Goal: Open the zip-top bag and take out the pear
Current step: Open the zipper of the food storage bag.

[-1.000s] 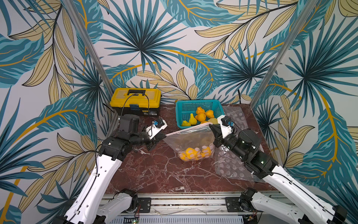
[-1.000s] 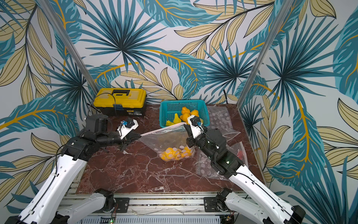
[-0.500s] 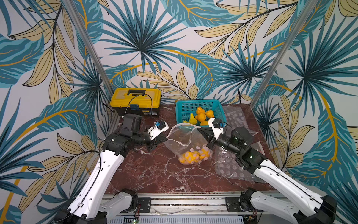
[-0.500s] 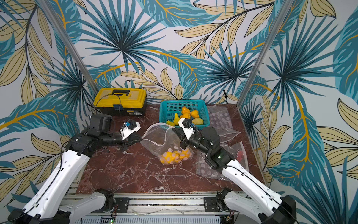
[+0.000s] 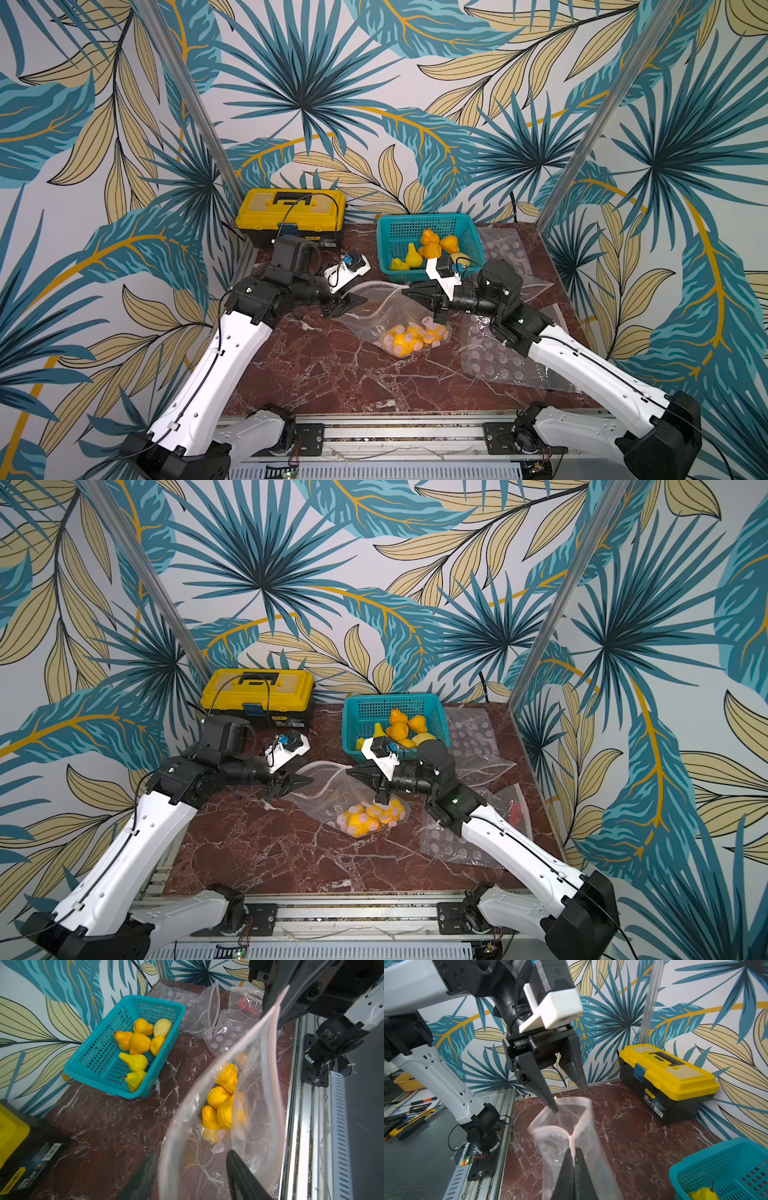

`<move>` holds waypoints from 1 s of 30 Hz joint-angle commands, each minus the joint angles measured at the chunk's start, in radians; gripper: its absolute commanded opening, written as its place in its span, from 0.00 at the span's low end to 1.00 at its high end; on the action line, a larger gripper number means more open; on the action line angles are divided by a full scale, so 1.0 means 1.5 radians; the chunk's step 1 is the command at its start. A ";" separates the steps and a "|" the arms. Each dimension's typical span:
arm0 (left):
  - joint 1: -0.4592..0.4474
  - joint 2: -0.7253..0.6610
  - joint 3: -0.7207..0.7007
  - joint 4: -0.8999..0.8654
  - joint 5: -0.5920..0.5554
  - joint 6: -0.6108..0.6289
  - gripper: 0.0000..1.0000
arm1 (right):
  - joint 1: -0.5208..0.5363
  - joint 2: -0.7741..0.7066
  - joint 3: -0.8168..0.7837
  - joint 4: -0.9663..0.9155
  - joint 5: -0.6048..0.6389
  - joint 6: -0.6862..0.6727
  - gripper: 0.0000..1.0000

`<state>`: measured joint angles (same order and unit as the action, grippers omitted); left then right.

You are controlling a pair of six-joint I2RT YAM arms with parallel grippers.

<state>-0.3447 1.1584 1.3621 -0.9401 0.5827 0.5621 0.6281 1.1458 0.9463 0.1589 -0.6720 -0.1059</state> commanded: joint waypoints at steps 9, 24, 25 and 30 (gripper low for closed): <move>-0.002 0.043 0.032 -0.002 0.087 0.089 0.56 | 0.002 -0.021 0.006 -0.027 -0.017 -0.024 0.00; -0.001 0.053 0.000 -0.009 0.061 0.112 0.02 | 0.001 -0.036 0.021 -0.031 0.030 -0.032 0.00; 0.000 0.052 0.005 -0.009 0.050 0.110 0.00 | 0.001 -0.036 0.021 -0.032 0.038 -0.031 0.04; 0.036 0.056 0.052 -0.008 -0.042 0.059 0.00 | 0.002 -0.039 0.019 -0.041 0.117 -0.022 0.46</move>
<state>-0.3233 1.2404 1.3796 -0.9527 0.6182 0.6998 0.6281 1.1069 0.9585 0.1062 -0.5793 -0.1459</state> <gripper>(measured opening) 0.047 0.429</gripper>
